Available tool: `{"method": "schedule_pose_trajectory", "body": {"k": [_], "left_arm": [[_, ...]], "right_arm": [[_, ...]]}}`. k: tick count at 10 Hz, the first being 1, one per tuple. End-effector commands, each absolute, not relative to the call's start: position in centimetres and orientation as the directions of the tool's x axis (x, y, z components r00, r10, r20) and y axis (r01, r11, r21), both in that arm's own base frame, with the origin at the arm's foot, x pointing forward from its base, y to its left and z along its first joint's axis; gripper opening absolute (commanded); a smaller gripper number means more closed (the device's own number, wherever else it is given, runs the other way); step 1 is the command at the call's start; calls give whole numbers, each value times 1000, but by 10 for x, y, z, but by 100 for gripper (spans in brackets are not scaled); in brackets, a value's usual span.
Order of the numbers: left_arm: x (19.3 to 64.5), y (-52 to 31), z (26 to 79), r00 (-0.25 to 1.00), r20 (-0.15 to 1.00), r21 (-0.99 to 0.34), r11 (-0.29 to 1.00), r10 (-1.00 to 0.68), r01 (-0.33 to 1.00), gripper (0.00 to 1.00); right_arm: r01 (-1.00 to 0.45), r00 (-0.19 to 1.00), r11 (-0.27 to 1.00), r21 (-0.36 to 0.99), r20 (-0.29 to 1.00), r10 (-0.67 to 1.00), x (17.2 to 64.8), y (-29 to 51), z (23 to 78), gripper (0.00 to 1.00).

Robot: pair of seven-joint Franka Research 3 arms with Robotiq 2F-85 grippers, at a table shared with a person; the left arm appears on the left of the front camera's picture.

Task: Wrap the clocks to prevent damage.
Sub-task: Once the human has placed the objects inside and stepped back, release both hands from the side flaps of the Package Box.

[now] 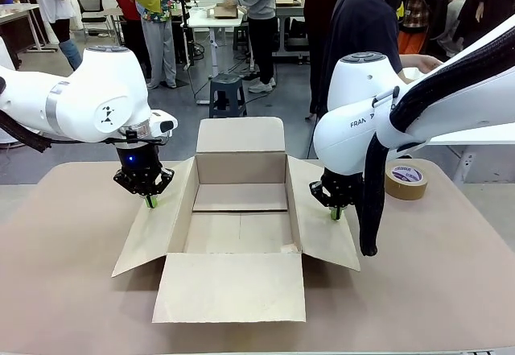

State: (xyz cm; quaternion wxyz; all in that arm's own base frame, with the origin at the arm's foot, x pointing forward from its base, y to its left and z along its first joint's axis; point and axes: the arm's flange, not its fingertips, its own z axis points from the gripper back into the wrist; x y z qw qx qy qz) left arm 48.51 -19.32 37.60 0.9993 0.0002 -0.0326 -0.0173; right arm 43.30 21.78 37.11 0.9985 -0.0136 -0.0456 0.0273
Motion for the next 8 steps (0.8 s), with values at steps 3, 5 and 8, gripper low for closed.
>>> {"method": "schedule_pose_trajectory", "body": {"k": [3, 5, 8], "left_arm": [[484, -193, 375, 997, 65, 12, 999, -43, 42, 0], [484, -193, 375, 997, 65, 12, 999, -43, 42, 0], [484, -193, 375, 997, 65, 12, 999, -43, 42, 0]], "right_arm": [[-54, 994, 998, -30, 90, 56, 433, 218, 371, 1], [-54, 994, 998, -30, 90, 56, 433, 218, 371, 1], [-54, 994, 998, -30, 90, 56, 433, 218, 371, 1]]}}
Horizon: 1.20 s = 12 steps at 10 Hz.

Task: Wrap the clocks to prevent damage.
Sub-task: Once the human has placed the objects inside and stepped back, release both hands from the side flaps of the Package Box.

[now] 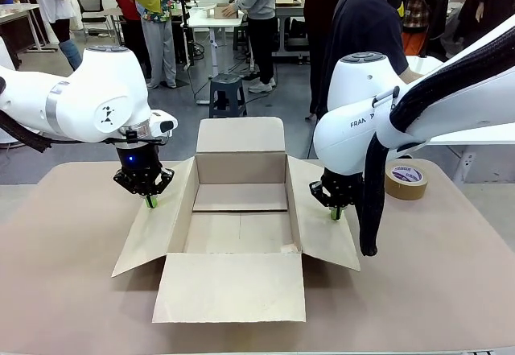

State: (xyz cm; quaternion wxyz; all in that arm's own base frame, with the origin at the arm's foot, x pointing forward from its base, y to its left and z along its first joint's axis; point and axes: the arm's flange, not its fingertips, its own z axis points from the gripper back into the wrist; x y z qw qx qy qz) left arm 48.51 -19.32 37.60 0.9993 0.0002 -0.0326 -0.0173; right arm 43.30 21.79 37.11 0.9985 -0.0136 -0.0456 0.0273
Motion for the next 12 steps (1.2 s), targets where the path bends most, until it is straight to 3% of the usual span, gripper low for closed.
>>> {"method": "schedule_pose_trajectory", "body": {"k": [1, 12], "left_arm": [[484, -193, 375, 997, 65, 12, 999, -43, 42, 0], [484, -193, 375, 997, 65, 12, 999, -43, 42, 0]], "right_arm": [[-54, 994, 998, -30, 90, 56, 433, 218, 371, 1], [-54, 994, 998, -30, 90, 56, 433, 218, 371, 1]]}}
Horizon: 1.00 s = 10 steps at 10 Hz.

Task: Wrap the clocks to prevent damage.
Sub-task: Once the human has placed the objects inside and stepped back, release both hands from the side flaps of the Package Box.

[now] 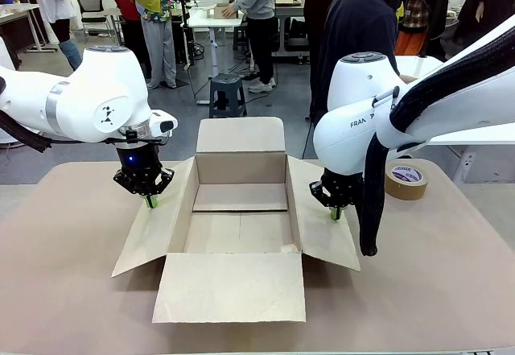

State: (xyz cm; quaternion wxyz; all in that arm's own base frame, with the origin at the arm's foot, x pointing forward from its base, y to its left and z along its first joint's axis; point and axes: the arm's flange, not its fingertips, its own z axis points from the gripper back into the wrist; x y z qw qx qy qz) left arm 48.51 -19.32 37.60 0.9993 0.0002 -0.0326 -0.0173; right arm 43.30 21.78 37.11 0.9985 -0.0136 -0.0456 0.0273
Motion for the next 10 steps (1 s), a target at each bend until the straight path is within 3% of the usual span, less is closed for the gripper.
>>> {"method": "schedule_pose_trajectory", "body": {"k": [1, 10], "left_arm": [[484, -193, 375, 997, 65, 12, 999, -43, 42, 0], [484, -193, 375, 997, 65, 12, 999, -43, 42, 0]], "right_arm": [[-54, 994, 998, -30, 90, 56, 433, 218, 371, 1], [-54, 994, 998, -30, 90, 56, 433, 218, 371, 1]]}}
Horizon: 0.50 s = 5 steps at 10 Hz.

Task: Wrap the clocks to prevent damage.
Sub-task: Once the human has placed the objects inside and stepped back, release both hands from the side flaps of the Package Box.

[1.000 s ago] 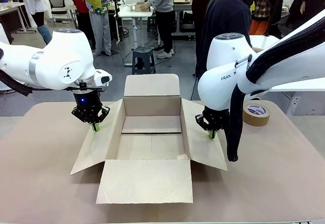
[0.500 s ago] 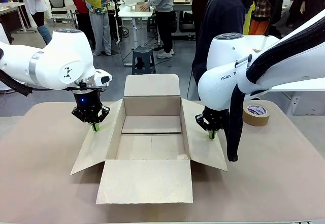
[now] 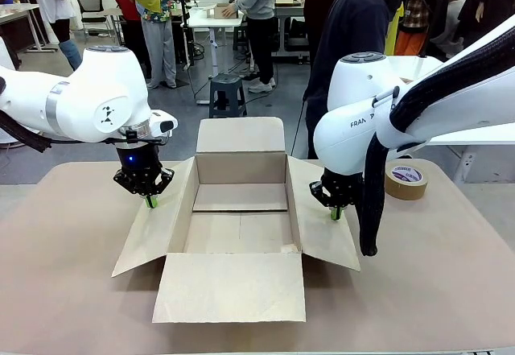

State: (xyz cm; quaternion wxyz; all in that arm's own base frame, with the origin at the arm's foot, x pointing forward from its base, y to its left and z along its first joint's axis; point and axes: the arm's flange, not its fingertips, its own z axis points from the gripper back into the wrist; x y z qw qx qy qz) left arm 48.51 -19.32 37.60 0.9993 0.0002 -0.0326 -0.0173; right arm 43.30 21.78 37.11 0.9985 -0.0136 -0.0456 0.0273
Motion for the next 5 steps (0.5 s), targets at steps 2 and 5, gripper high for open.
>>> {"method": "schedule_pose_trajectory", "body": {"k": [2, 5], "left_arm": [[484, -193, 375, 997, 65, 12, 999, -43, 42, 0], [484, -193, 375, 997, 65, 12, 999, -43, 42, 0]], "right_arm": [[-54, 994, 998, -30, 90, 56, 433, 218, 371, 1], [-54, 994, 998, -30, 90, 56, 433, 218, 371, 1]]}}
